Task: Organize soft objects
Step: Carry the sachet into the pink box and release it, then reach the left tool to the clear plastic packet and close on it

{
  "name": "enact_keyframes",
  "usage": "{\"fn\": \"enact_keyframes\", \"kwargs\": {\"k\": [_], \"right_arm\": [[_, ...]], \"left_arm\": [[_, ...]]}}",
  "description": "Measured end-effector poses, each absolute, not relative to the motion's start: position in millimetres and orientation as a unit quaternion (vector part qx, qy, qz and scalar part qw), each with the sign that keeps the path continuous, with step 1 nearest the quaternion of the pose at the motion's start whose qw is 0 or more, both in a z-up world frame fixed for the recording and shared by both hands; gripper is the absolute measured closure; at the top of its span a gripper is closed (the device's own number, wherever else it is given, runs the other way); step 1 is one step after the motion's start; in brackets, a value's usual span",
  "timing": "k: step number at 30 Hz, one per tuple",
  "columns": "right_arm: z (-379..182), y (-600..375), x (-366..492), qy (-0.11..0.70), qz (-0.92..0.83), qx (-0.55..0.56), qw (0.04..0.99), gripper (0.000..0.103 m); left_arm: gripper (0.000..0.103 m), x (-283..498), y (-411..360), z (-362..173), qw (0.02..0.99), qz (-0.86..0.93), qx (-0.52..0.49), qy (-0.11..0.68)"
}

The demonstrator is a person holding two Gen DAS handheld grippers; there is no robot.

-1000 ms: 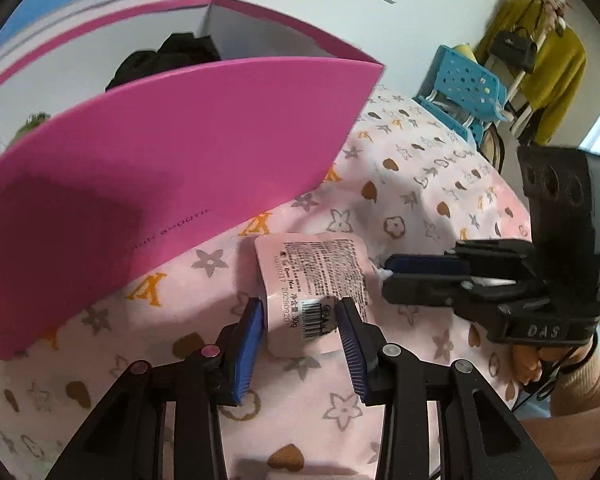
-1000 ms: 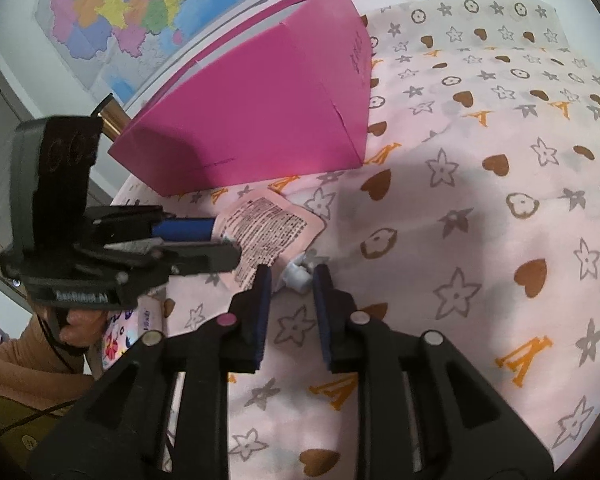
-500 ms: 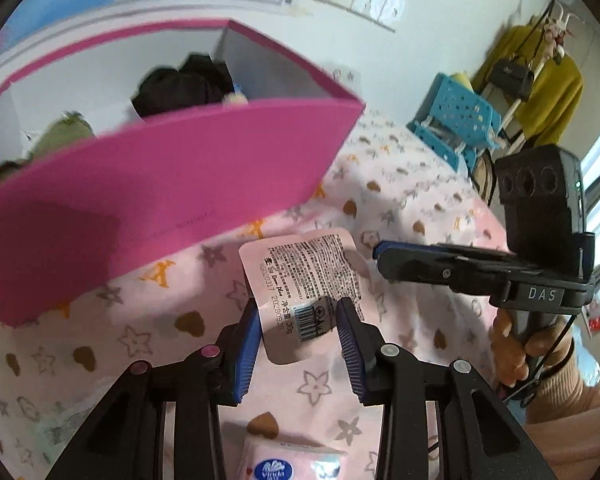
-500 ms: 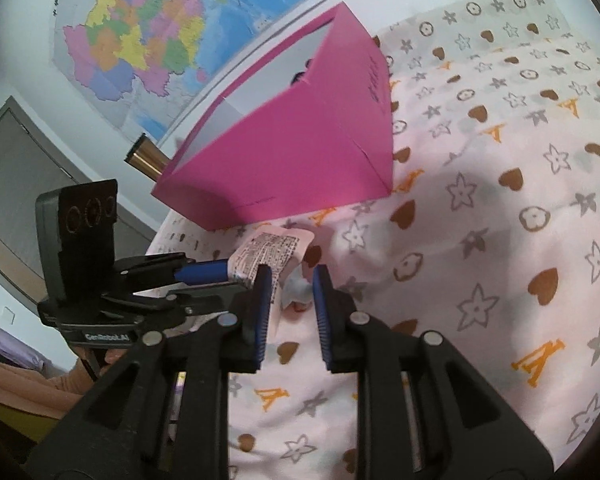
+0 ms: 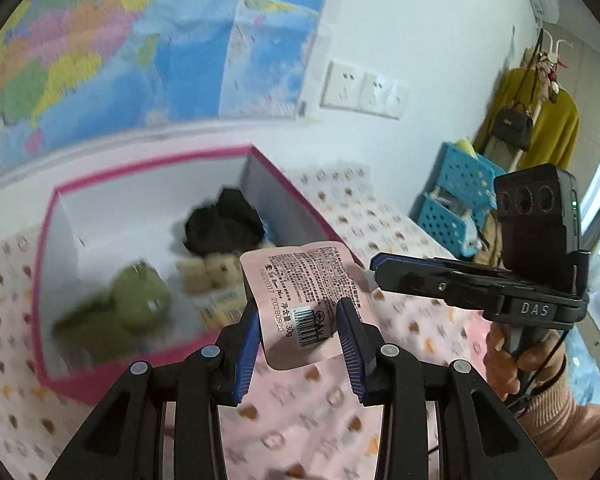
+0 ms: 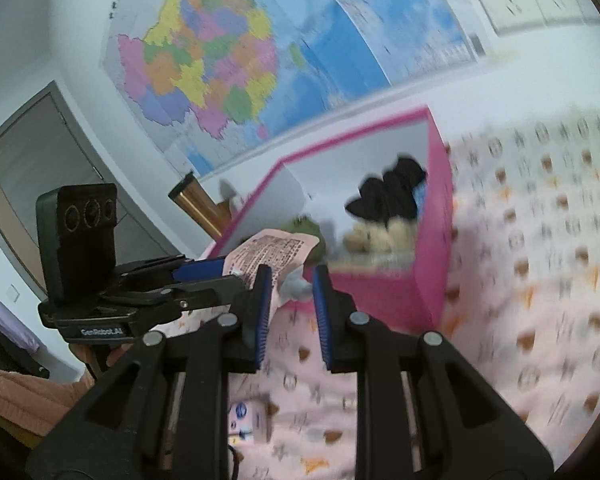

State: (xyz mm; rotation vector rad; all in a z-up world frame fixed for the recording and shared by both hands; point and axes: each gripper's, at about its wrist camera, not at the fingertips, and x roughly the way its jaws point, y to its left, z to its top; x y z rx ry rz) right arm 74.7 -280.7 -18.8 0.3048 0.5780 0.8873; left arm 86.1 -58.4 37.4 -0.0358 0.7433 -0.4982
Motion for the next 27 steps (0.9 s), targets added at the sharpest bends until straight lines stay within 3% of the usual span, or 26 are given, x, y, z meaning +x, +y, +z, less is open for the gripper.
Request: {"fn": "enact_keyframes", "kwargs": {"k": [14, 22, 27], "right_arm": [[-24.1, -253.7, 138.5, 0.306, 0.401, 0.127, 0.854, 0.079], [-25.3, -253.2, 110.6, 0.301, 0.425, 0.111, 0.846, 0.079], [-28.5, -241.6, 83.4, 0.305, 0.464, 0.095, 0.826, 0.071]], "left_arm": [[0.066, 145.7, -47.5, -3.0, 0.896, -0.181, -0.026, 0.404], [0.059, 110.7, -14.9, 11.6, 0.915, -0.180, -0.033, 0.360], [0.055, 71.1, 11.8, 19.1, 0.925, -0.171, -0.038, 0.337]]}}
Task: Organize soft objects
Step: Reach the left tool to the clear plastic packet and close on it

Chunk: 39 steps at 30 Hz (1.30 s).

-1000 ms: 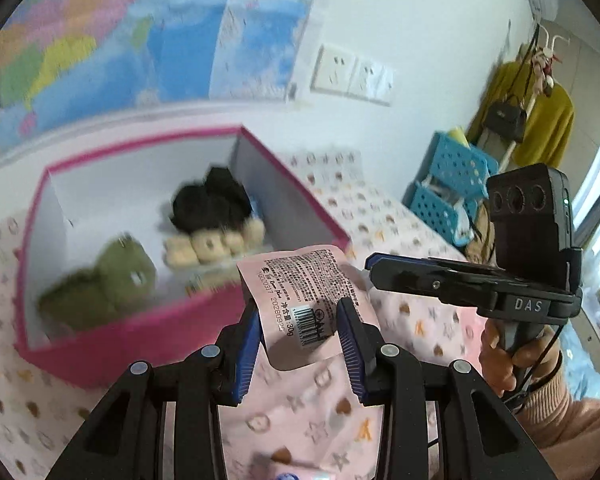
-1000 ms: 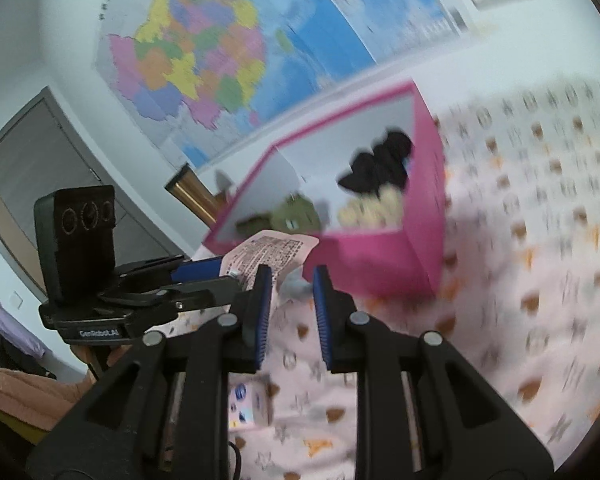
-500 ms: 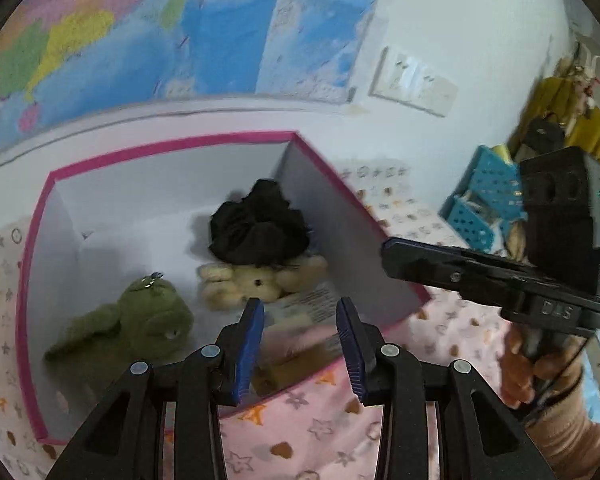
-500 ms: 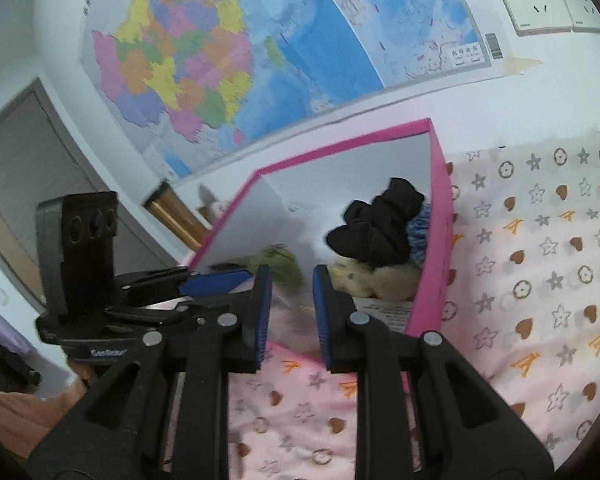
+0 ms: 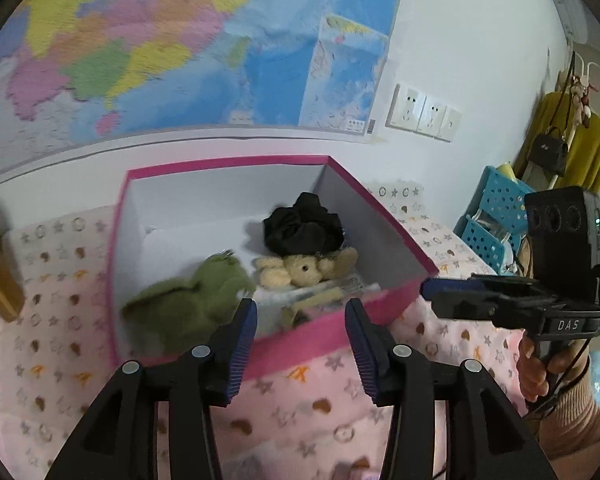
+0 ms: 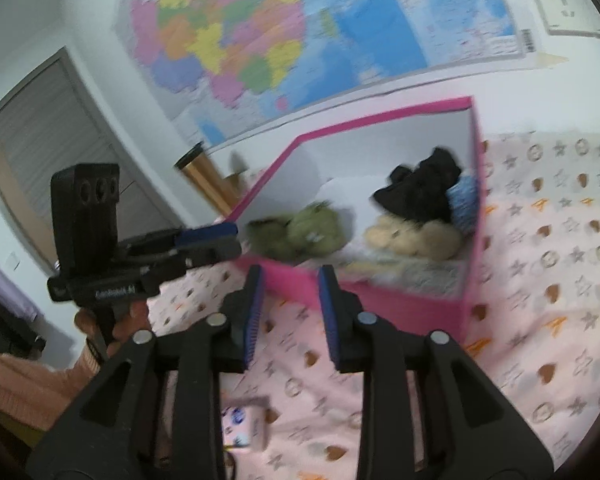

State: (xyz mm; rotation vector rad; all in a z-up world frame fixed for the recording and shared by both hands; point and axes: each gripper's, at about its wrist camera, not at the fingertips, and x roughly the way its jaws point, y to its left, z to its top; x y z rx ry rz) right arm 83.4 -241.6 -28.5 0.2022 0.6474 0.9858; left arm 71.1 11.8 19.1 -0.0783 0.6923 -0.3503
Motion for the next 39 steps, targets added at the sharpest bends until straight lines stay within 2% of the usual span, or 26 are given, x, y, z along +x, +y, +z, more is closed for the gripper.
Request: {"fn": "enact_keyframes", "kwargs": {"k": [3, 5, 7, 20, 39], "right_arm": [[-36.1, -227.7, 70.6, 0.323, 0.491, 0.088, 0.805, 0.068], [-42.9, -216.1, 62.3, 0.334, 0.507, 0.079, 0.791, 0.059], [-53.2, -202.1, 55.1, 0.351, 0.520, 0.067, 0.776, 0.056], [-122.0, -129.8, 52.9, 0.451, 0.522, 0.014, 0.724, 0.056], [-139.0, -108.8, 61.0, 0.458, 0.510, 0.033, 0.727, 0.056]], "left_arm": [[0.052, 55.1, 27.6, 11.6, 0.925, -0.154, -0.047, 0.343], [0.052, 47.9, 35.8, 4.1, 0.923, -0.141, -0.052, 0.353], [0.052, 40.7, 46.2, -9.0, 0.919, -0.127, -0.059, 0.369], [0.052, 4.9, 88.2, -81.9, 0.880, -0.083, -0.115, 0.453], [0.050, -0.4, 78.3, -93.2, 0.859, -0.137, -0.132, 0.476]]}}
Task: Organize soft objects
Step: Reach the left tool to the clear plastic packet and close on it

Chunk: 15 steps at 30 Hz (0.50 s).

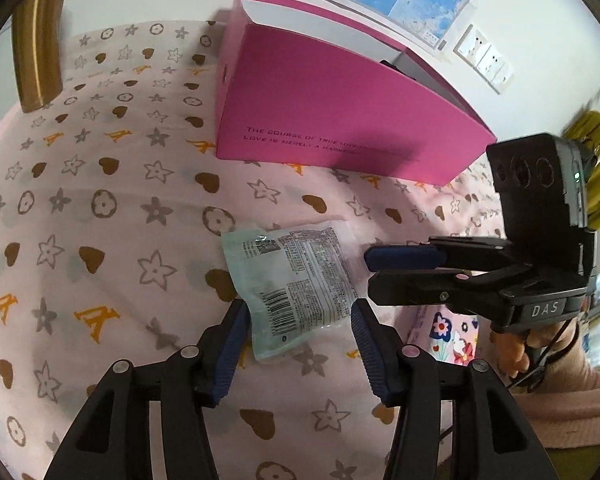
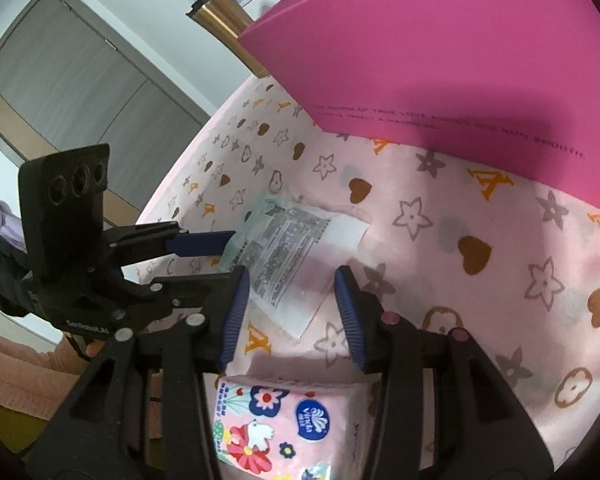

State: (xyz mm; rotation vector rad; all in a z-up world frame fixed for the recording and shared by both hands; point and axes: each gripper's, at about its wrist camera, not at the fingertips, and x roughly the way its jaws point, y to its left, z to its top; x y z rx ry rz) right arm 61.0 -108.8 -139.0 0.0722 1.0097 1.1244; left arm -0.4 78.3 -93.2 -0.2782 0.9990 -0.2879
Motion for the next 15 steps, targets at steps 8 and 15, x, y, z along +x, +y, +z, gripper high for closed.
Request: {"fn": "enact_keyframes", "kwargs": {"k": [8, 15], "right_arm": [[-141.3, -117.0, 64.5, 0.453, 0.525, 0.077, 0.717, 0.056], [-146.3, -118.0, 67.4, 0.465, 0.525, 0.090, 0.707, 0.059]], "left_arm": [[0.050, 0.4, 79.4, -93.0, 0.859, -0.138, -0.143, 0.472], [0.050, 0.9, 82.2, -93.8, 0.859, -0.144, -0.156, 0.467]]}}
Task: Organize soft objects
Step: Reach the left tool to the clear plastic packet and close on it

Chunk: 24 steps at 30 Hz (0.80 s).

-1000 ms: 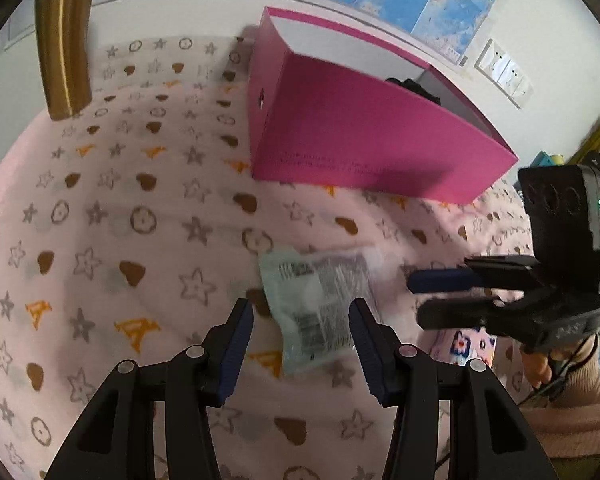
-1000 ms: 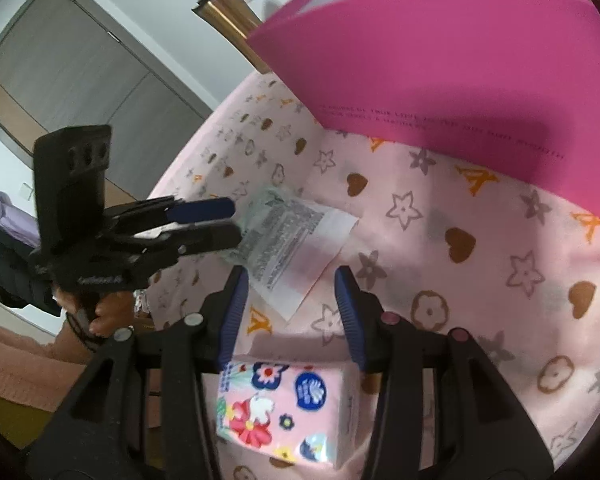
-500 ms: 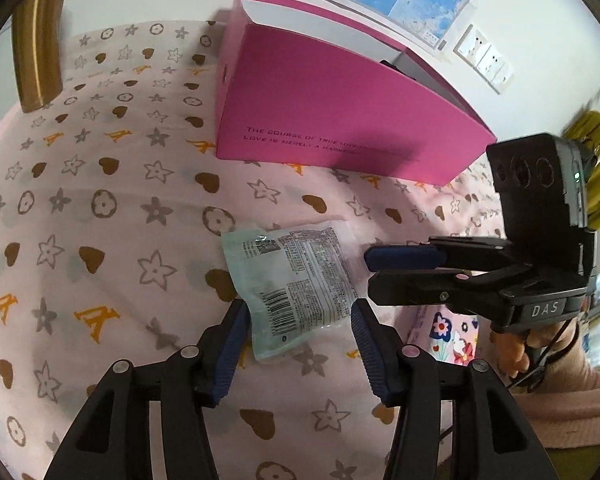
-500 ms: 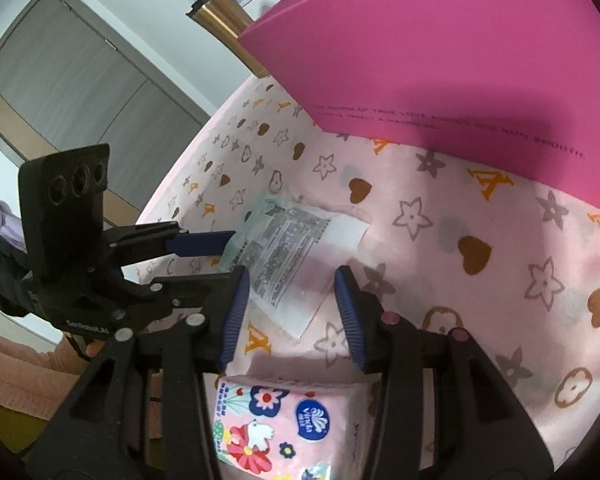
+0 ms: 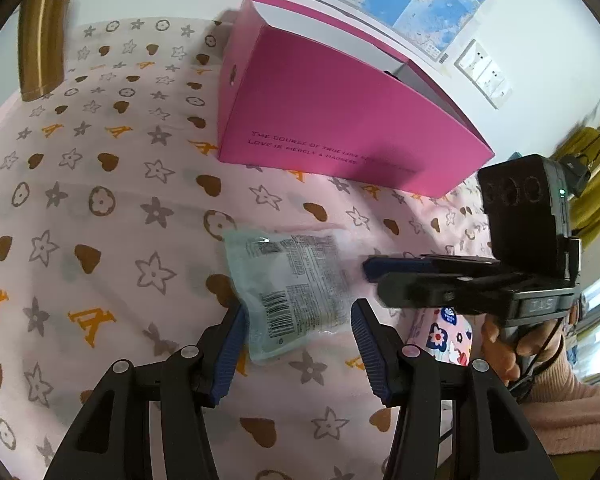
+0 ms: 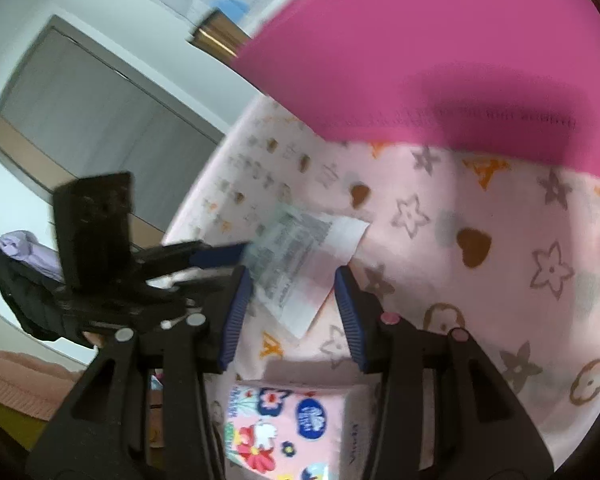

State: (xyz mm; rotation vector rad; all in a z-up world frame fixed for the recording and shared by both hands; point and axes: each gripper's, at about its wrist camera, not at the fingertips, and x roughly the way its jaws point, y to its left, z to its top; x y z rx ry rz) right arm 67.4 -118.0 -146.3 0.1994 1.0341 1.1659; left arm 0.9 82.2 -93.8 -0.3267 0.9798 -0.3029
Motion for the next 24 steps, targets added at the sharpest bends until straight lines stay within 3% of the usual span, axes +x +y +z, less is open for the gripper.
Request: {"fn": "enact_keyframes", "kwargs": {"k": [3, 5, 11, 18, 21, 24], "right_arm": [[-143.9, -115.3, 63.7, 0.464, 0.530, 0.085, 0.705, 0.059], [-145.0, -113.7, 62.8, 0.463, 0.538, 0.091, 0.698, 0.071], [-145.6, -108.0, 59.9, 0.462, 0.536, 0.079, 0.702, 0.080], [-140.3, -110.3, 60.1, 0.450, 0.510, 0.051, 0.731, 0.080], [-140.2, -117.0, 65.2, 0.450, 0.491, 0.052, 0.744, 0.071], [-142.1, -124.8, 69.8, 0.452, 0.490, 0.068, 0.742, 0.071]], "left_arm": [[0.051, 0.2, 80.0, -93.4, 0.859, -0.145, -0.150, 0.467], [0.056, 0.7, 78.1, -93.3, 0.859, -0.146, -0.147, 0.469], [0.062, 2.9, 81.4, -94.0, 0.856, -0.149, -0.157, 0.470], [0.070, -0.2, 83.0, -92.6, 0.859, -0.144, -0.148, 0.469], [0.076, -3.3, 80.2, -90.8, 0.866, -0.135, -0.130, 0.463], [0.080, -7.7, 77.2, -86.1, 0.875, -0.138, -0.118, 0.449]]}}
